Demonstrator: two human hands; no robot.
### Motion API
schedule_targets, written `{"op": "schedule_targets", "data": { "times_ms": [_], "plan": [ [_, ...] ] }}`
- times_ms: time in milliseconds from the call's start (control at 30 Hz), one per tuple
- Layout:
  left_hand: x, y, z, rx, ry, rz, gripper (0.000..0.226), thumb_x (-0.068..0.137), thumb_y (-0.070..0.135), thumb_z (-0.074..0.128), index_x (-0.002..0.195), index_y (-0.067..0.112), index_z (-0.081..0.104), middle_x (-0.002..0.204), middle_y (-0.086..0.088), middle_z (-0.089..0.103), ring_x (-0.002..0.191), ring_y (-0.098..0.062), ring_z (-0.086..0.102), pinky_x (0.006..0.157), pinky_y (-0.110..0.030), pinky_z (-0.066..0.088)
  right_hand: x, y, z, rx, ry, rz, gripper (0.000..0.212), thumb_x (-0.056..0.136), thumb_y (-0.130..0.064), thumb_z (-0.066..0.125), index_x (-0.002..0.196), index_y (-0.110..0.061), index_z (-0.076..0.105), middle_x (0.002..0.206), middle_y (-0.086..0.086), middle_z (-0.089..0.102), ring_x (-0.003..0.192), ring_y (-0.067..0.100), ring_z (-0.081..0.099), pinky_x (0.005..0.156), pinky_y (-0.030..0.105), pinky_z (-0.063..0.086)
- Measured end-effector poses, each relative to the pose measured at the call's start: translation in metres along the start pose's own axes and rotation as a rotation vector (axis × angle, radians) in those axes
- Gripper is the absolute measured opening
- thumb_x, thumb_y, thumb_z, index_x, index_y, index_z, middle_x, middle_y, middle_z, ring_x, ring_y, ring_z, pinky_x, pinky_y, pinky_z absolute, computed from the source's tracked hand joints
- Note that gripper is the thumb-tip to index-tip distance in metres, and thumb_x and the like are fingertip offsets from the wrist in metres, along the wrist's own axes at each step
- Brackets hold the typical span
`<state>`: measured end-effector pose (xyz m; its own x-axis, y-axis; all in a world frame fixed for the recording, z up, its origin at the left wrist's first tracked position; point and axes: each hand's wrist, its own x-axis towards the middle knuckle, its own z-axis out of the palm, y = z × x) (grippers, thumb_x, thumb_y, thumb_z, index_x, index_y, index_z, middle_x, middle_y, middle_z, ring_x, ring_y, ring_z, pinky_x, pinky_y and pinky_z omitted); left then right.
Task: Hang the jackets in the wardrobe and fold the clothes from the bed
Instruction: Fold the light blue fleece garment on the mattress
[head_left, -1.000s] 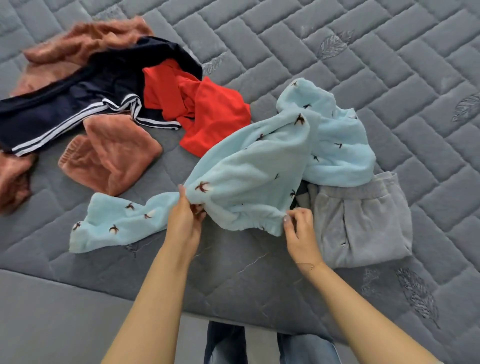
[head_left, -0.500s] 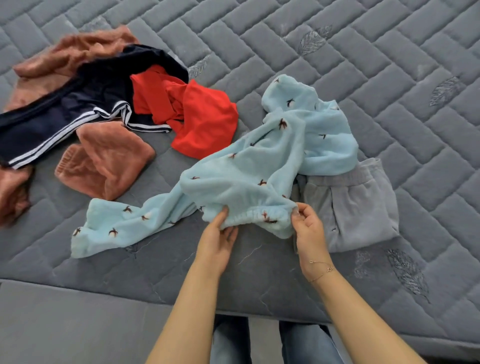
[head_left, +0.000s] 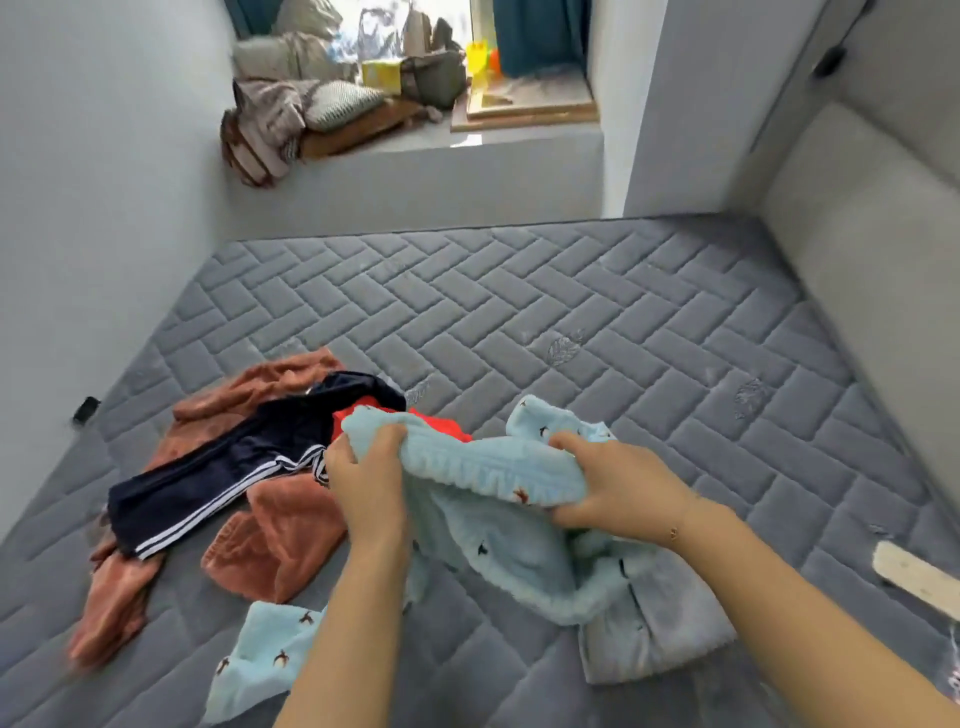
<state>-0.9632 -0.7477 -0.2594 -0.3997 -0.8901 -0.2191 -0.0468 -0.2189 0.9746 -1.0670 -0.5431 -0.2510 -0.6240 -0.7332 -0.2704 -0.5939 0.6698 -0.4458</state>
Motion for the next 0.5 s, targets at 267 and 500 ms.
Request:
{"op": "schedule_targets", "data": {
  "times_ms": [267,500],
  "plan": [
    [0.007,0.202,0.047,-0.112,0.010,0.386,0.038,0.070,0.021,0.066,0.105,0.012,0.053,0.127,-0.016,0.048,0.096,-0.019,0.053,0.081,-0.036,0.047,0.008,-0.033,-0.186,-0.104,0.718,0.070,0.035,0.080,-0.027,0.059,0.114,-0.026,0.051,0.104,-0.003,0.056,0.093,0.026,0.059,0.057,0.030,0.030],
    [0.027,0.336,0.046,0.067,0.042,0.634,0.023,0.080,0.037,0.062,0.084,0.015,0.064,0.090,-0.004,0.067,0.088,-0.030,0.062,0.078,-0.039,0.048,0.000,-0.026,-0.297,-0.007,0.551,0.367,0.007,0.087,-0.015,0.050,0.085,-0.011,0.056,0.080,0.007,0.063,0.062,0.020,0.060,0.050,0.025,0.043]
  ]
}}
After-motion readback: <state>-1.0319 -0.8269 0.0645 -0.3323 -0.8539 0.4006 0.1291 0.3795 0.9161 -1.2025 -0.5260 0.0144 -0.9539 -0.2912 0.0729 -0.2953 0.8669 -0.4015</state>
